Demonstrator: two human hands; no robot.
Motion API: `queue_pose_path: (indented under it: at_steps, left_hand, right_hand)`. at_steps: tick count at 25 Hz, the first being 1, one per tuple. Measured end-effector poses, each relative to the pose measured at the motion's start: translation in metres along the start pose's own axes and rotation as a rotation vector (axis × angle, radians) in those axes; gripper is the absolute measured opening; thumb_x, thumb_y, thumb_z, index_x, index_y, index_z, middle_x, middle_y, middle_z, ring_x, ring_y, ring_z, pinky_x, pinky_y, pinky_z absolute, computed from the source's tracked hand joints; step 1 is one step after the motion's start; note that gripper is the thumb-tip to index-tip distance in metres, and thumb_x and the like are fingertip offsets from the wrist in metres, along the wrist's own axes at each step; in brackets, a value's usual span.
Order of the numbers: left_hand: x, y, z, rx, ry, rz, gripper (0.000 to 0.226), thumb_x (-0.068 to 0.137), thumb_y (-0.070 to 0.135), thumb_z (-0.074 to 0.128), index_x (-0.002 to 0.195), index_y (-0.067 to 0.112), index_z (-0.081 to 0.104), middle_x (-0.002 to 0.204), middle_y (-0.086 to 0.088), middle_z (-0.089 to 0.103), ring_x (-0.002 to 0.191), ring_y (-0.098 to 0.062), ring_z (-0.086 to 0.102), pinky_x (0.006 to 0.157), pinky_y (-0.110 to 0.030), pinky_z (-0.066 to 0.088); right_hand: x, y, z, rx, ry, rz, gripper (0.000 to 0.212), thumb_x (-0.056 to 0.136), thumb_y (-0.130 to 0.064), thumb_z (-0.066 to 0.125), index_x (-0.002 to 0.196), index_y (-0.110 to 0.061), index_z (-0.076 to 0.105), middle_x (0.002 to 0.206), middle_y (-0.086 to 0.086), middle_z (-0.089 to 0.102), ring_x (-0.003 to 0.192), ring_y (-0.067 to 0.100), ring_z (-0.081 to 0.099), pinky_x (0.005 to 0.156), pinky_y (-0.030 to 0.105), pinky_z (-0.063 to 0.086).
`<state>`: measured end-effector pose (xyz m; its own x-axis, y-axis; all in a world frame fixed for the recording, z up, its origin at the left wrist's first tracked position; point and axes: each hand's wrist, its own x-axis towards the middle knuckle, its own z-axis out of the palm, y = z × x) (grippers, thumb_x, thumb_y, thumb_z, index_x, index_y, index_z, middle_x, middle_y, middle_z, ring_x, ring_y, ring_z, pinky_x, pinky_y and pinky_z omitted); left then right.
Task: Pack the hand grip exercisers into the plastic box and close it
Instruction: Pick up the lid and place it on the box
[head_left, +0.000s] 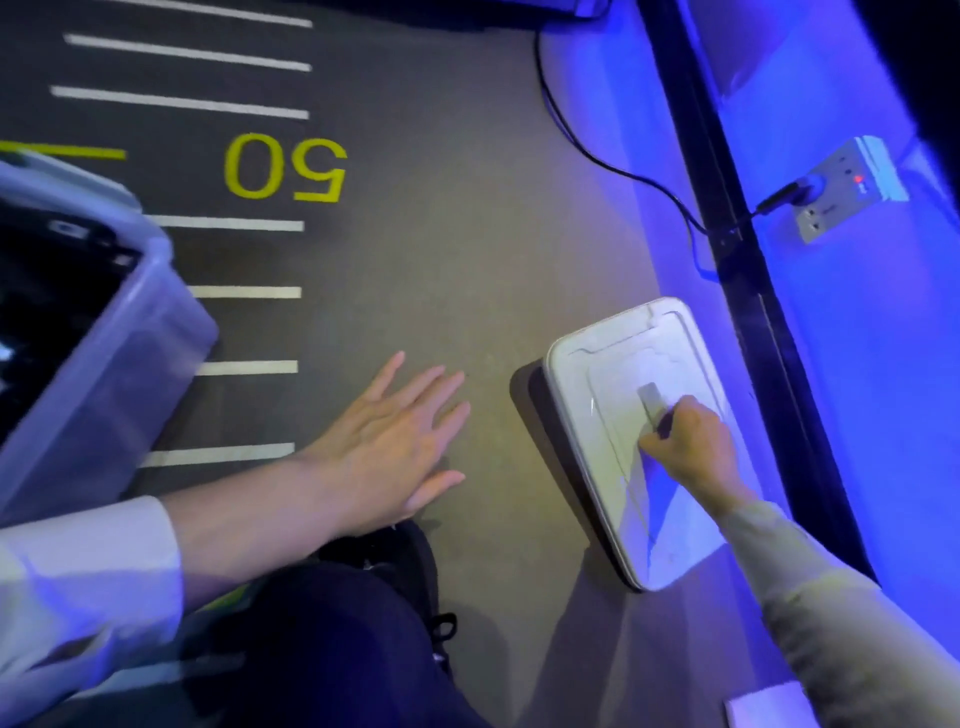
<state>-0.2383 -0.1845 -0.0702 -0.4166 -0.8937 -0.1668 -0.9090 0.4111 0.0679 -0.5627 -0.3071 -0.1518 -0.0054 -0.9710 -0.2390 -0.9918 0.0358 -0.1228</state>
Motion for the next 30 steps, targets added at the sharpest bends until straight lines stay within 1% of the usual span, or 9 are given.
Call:
queue_pose_path:
  at_steps: [2,3,5,7,15,19,22,26,30]
  left_hand:
    - [-0.01,-0.012,-0.001,0.059,-0.003,-0.099,0.075,0.084,0.057,0.021,0.138,0.008,0.038,0.149,-0.019,0.027,0.137,-0.033,0.027,0.11,-0.053,0.012]
    - [-0.014,-0.018,-0.005,0.061,0.014,-0.121,0.076,0.085,0.056,0.017,0.138,0.007,0.039,0.148,-0.02,0.029,0.136,-0.033,0.029,0.11,-0.054,0.013]
    - [-0.025,-0.03,-0.011,0.075,0.039,-0.165,0.074,0.082,0.056,0.024,0.122,0.003,0.057,0.133,-0.021,0.05,0.121,-0.035,0.05,0.101,-0.058,0.031]
    - [-0.043,-0.048,-0.015,0.093,0.042,-0.249,0.073,0.078,0.055,0.028,0.115,0.002,0.062,0.123,-0.021,0.058,0.113,-0.035,0.056,0.096,-0.059,0.036]
    - [-0.149,-0.113,-0.033,0.125,0.157,-0.579,0.076,0.081,0.057,0.026,0.128,0.003,0.049,0.132,-0.02,0.049,0.127,-0.036,0.041,0.106,-0.059,0.019]
    - [-0.212,-0.139,-0.033,0.09,0.135,-0.759,0.078,0.082,0.058,0.031,0.13,-0.002,0.046,0.129,-0.024,0.051,0.123,-0.04,0.044,0.104,-0.062,0.014]
    - [-0.256,-0.149,-0.033,0.025,0.109,-0.899,0.08,0.082,0.057,0.032,0.135,-0.002,0.038,0.136,-0.025,0.043,0.13,-0.04,0.035,0.107,-0.062,0.009]
    - [-0.308,-0.149,-0.021,-0.042,0.092,-1.075,0.08,0.086,0.053,0.038,0.144,0.002,0.019,0.15,-0.019,0.022,0.14,-0.034,0.015,0.111,-0.058,0.003]
    - [-0.327,-0.145,-0.013,-0.213,0.061,-1.249,0.08,0.089,0.027,0.04,0.143,0.0,-0.012,0.155,-0.015,-0.009,0.143,-0.029,-0.004,0.114,-0.048,0.0]
  right_hand:
    - [-0.002,-0.026,-0.014,0.054,0.028,-0.046,0.026,0.071,-0.02,0.07,0.079,-0.006,0.05,0.073,0.01,0.058,0.068,0.032,0.055,0.058,0.03,0.036]
    - [-0.003,-0.043,-0.022,0.074,0.047,-0.084,0.027,0.07,-0.021,0.07,0.079,-0.007,0.049,0.075,0.009,0.058,0.069,0.031,0.054,0.058,0.032,0.037]
    - [-0.007,-0.082,-0.037,0.118,0.083,-0.193,0.027,0.068,-0.021,0.071,0.078,-0.009,0.049,0.075,0.007,0.058,0.069,0.03,0.052,0.059,0.034,0.04]
    - [-0.009,-0.131,-0.048,0.204,0.108,-0.329,0.028,0.065,-0.019,0.072,0.075,-0.013,0.047,0.073,0.005,0.055,0.066,0.029,0.051,0.059,0.034,0.04]
    - [-0.033,-0.328,-0.08,0.362,0.148,-0.814,0.027,0.057,-0.038,0.054,0.078,-0.025,0.043,0.073,-0.004,0.055,0.066,0.023,0.052,0.06,0.03,0.042]
    - [-0.066,-0.414,-0.092,0.249,0.097,-1.007,0.027,0.065,-0.026,0.066,0.085,-0.017,0.049,0.079,0.002,0.059,0.073,0.028,0.055,0.064,0.034,0.046]
    - [-0.089,-0.462,-0.099,0.118,0.067,-1.175,0.03,0.066,-0.021,0.066,0.09,-0.011,0.052,0.086,0.01,0.061,0.077,0.035,0.056,0.068,0.041,0.049]
    - [-0.116,-0.51,-0.096,-0.098,-0.01,-1.31,0.032,0.069,-0.02,0.066,0.093,-0.01,0.049,0.087,0.007,0.055,0.073,0.033,0.047,0.061,0.034,0.04]
    - [-0.124,-0.532,-0.094,-0.351,-0.044,-1.494,0.026,0.068,-0.019,0.063,0.086,-0.013,0.046,0.081,0.003,0.05,0.067,0.03,0.043,0.056,0.033,0.035]
